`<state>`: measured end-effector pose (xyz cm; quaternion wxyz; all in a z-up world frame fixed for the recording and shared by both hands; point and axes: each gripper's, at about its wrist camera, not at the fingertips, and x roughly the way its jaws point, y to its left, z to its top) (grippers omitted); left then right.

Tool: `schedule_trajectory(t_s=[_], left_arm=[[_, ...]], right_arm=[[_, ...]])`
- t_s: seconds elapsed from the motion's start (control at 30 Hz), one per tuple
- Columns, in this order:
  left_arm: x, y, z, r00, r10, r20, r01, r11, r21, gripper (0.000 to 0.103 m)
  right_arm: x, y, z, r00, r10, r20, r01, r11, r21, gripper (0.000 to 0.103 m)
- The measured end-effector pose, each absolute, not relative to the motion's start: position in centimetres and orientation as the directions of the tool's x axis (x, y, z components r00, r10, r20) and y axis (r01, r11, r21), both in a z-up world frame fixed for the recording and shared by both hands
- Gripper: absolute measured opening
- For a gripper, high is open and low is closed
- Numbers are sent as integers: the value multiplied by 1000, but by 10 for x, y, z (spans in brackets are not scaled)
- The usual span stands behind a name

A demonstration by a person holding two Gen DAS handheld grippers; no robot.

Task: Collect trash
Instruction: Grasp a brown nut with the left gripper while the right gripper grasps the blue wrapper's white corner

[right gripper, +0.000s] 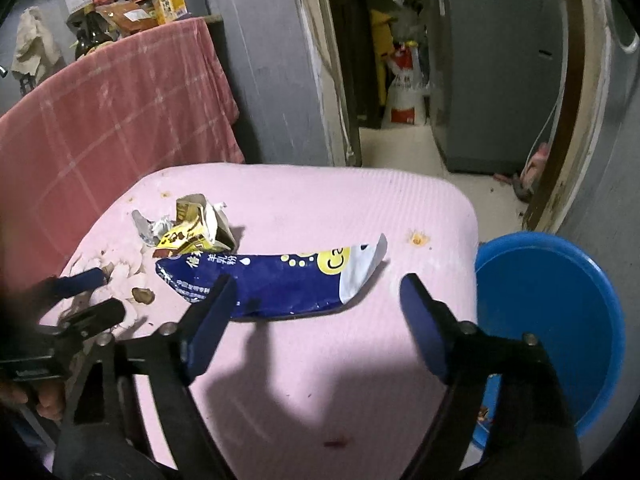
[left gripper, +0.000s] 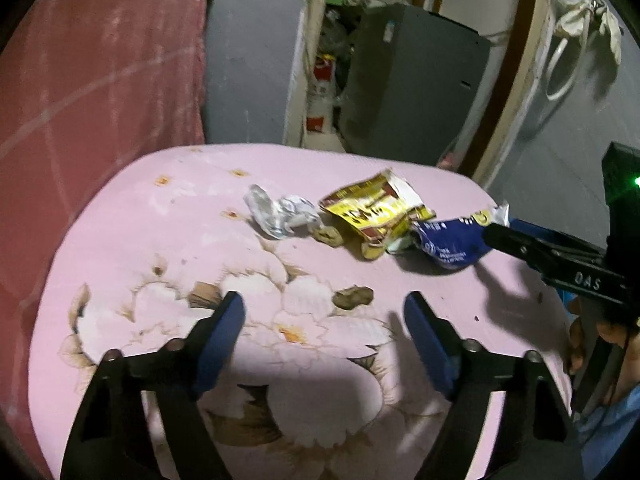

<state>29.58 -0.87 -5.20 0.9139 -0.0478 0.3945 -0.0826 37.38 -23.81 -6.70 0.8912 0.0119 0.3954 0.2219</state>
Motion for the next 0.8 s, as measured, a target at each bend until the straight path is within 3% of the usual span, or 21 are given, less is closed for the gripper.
schedule_trajectory(t_s=[0.3, 0.57, 0.8], left_arm=[[306, -24, -60, 629, -194, -752, 171, 979, -110, 49], [304, -33, -63, 620, -216, -754, 222, 970, -95, 27], [308, -33, -64, 611, -231, -757, 222, 968, -116, 17]], right_arm=[[383, -243, -73, 544, 433, -719, -374, 892, 255, 66], [386, -245, -75, 532, 450, -717, -372, 885, 280, 29], [386, -249, -75, 534, 471, -702, -365, 878, 311, 14]])
